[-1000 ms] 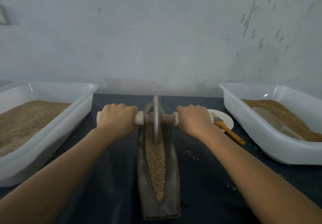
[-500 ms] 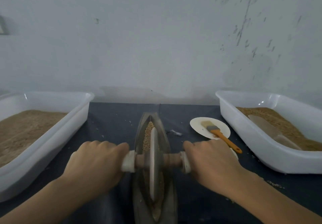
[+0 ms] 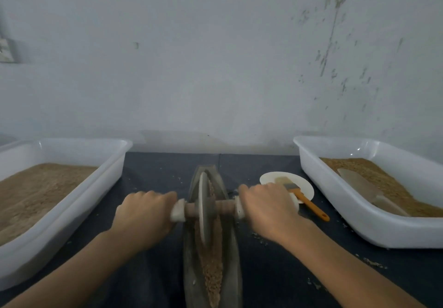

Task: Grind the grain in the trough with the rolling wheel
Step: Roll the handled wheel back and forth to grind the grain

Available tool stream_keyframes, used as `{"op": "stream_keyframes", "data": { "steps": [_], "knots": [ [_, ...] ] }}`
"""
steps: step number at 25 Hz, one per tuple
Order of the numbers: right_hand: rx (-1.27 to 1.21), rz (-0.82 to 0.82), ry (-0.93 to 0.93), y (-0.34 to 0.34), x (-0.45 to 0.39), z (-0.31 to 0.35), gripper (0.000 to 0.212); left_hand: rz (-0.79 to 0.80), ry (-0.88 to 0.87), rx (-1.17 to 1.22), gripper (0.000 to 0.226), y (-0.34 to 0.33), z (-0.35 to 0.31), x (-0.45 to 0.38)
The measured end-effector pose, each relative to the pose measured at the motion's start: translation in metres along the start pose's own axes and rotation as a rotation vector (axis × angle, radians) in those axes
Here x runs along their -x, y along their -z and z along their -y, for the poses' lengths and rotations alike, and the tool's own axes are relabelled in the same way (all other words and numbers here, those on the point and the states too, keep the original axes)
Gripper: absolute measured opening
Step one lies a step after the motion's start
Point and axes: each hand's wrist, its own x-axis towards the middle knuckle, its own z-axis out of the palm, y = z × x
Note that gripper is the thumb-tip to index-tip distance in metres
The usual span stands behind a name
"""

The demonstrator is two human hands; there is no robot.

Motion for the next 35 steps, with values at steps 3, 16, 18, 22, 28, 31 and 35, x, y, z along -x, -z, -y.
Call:
{"op": "stream_keyframes", "data": {
  "steps": [3, 16, 18, 22, 28, 31, 35],
  "knots": [
    [-0.099, 0.168, -0.002, 0.005, 0.04, -0.001, 0.031, -0.131, -0.192, 0.001, 0.038, 0.013, -0.004, 0.03],
    [-0.066, 0.031, -0.105, -0.015, -0.036, -0.016, 0.025, -0.009, 0.009, -0.145, 0.015, 0.013, -0.008, -0.036],
    [-0.147, 0.072, -0.043, -0.017, 0.006, -0.012, 0.026, -0.031, -0.063, -0.13, 0.026, 0.021, -0.012, -0.006],
    [-0.156, 0.241, -0.004, -0.002, 0.054, -0.011, 0.036, -0.187, -0.211, -0.081, 0.053, 0.039, -0.015, 0.04],
    [-0.097, 0.052, -0.126, -0.016, -0.016, -0.011, 0.027, -0.116, -0.015, -0.205, 0.033, 0.008, -0.013, -0.02],
    [0.013, -0.035, -0.15, -0.018, -0.049, -0.011, 0.024, -0.061, 0.073, -0.151, 0.025, 0.003, -0.009, -0.048],
    [0.011, -0.023, -0.016, 0.001, -0.018, -0.006, 0.03, 0.045, 0.055, -0.013, 0.02, 0.011, -0.01, -0.014]
  ]
}}
